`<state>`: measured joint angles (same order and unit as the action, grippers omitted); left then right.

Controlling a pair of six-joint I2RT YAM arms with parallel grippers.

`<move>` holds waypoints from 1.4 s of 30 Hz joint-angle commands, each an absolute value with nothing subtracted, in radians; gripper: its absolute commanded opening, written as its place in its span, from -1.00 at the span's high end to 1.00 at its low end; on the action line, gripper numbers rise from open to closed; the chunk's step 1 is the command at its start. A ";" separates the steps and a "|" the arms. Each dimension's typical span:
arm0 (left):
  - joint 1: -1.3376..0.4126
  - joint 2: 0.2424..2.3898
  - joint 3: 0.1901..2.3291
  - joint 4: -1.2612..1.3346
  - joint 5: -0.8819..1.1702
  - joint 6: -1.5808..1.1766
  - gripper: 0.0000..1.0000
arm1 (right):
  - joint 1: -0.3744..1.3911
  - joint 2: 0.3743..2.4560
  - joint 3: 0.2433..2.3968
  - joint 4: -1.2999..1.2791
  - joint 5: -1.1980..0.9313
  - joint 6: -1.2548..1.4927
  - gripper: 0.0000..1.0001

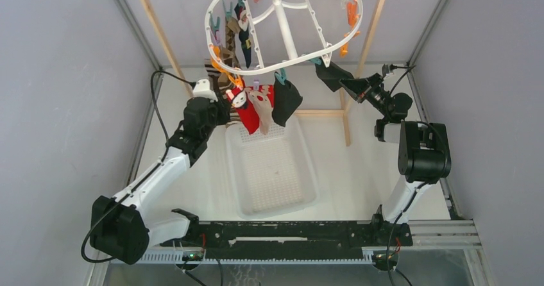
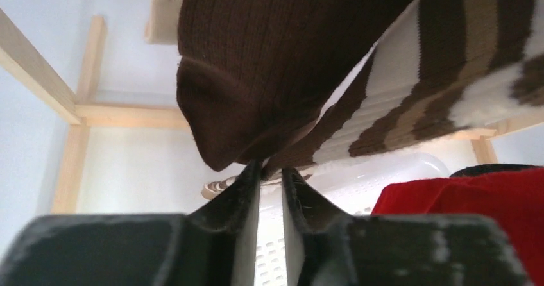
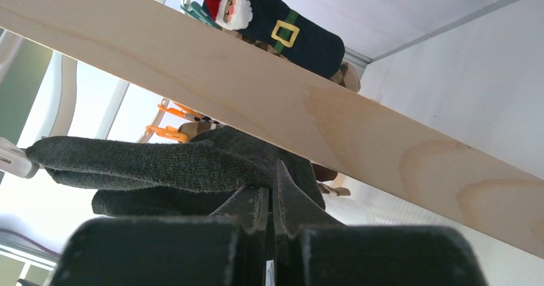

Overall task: Remove the socks clipped to the hanger
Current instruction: Adjust the hanger on the clothesline.

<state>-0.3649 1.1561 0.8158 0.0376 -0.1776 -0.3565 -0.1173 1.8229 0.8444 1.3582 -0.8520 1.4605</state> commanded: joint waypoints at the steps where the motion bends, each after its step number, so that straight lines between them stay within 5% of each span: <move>1: -0.373 1.182 0.906 0.075 -0.153 -0.326 0.75 | -0.116 1.812 0.852 1.408 -0.856 1.470 1.00; 7: -0.374 1.179 0.915 0.069 -0.142 -0.323 0.99 | -0.122 1.812 0.842 1.418 -0.863 1.475 1.00; 14: -0.374 1.103 0.896 0.036 -0.136 -0.331 1.00 | -0.135 1.795 0.813 1.423 -0.881 1.478 1.00; 17: -0.381 1.067 0.903 -0.008 -0.139 -0.333 1.00 | -0.136 1.797 0.809 1.412 -0.893 1.482 0.68; 19: -0.387 1.044 0.908 -0.045 -0.145 -0.336 1.00 | -0.137 1.794 0.802 1.410 -0.899 1.485 0.13; 23: -0.402 0.995 0.908 -0.084 -0.153 -0.341 1.00 | -0.135 1.764 0.773 1.405 -0.909 1.483 -0.17; 28: -0.429 0.943 0.913 -0.135 -0.167 -0.349 1.00 | -0.129 1.655 0.684 1.365 -0.924 1.440 -0.27; 34: -0.467 0.885 0.946 -0.237 -0.194 -0.359 1.00 | -0.046 1.331 0.548 0.902 -0.884 1.085 -0.28; 38: -0.504 0.831 0.970 -0.326 -0.219 -0.383 1.00 | 0.126 1.016 0.535 0.332 -0.655 0.748 -0.33; 42: -0.538 0.780 0.987 -0.386 -0.236 -0.409 1.00 | 0.277 0.757 0.529 0.094 -0.515 0.673 -0.38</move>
